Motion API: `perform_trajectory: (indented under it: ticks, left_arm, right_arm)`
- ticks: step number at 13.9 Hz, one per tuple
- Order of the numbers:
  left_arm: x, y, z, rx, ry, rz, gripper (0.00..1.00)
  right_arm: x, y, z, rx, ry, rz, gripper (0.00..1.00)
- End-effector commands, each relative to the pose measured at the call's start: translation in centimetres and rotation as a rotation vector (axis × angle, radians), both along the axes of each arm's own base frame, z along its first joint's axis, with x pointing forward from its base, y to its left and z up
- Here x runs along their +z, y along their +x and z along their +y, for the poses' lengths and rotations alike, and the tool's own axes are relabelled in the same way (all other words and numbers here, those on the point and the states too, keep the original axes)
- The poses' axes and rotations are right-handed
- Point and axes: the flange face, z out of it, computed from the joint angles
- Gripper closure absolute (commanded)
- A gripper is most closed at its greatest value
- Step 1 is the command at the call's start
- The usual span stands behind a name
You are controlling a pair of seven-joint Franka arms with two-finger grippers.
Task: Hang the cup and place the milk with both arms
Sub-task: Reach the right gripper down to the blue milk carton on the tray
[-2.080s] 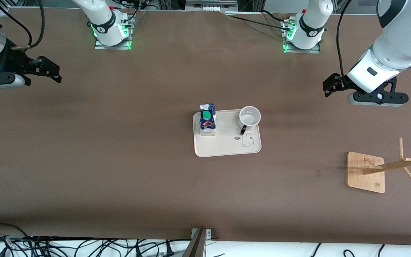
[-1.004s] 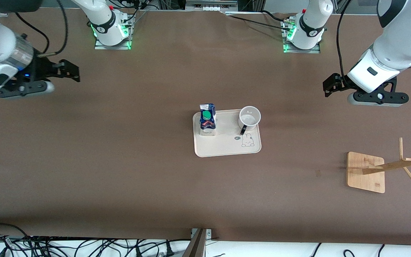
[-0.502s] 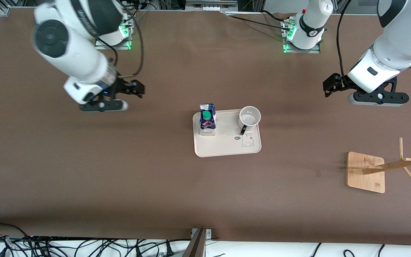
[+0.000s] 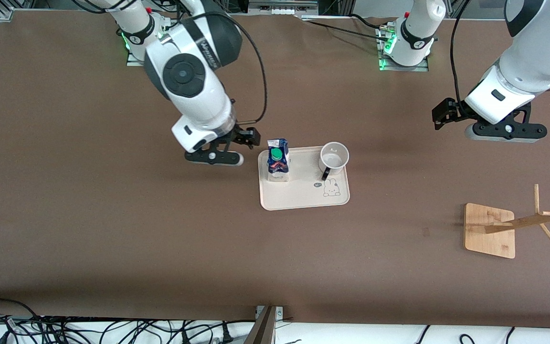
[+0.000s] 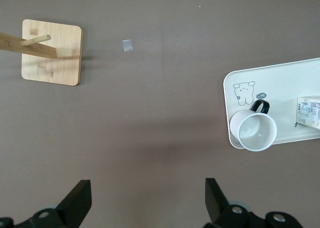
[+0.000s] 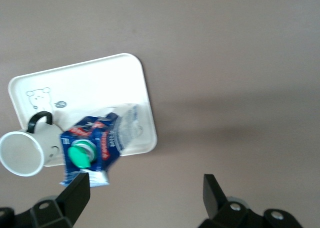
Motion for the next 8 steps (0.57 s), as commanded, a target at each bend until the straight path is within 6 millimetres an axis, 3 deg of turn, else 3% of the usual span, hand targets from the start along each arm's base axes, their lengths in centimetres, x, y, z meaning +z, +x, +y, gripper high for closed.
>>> perform_trajectory:
  ticks: [1,4,8]
  left_arm:
    - [0.7,0.2,-0.4,0.015,-0.01,0.007,0.0]
    - [0.7,0.2,-0.2,0.018,-0.01,0.007,0.0]
    - [0.7,0.2,-0.2,0.018,-0.01,0.007,0.0]
  right_arm:
    - [-1.5,-0.7,4.1,-0.073,0.017,-0.018,0.0]
    - [-5.2,-1.9,7.3,-0.071,0.017,-0.035,0.0]
    - [-8.7,-2.5,8.6,-0.06,-0.036,-0.051,0.0]
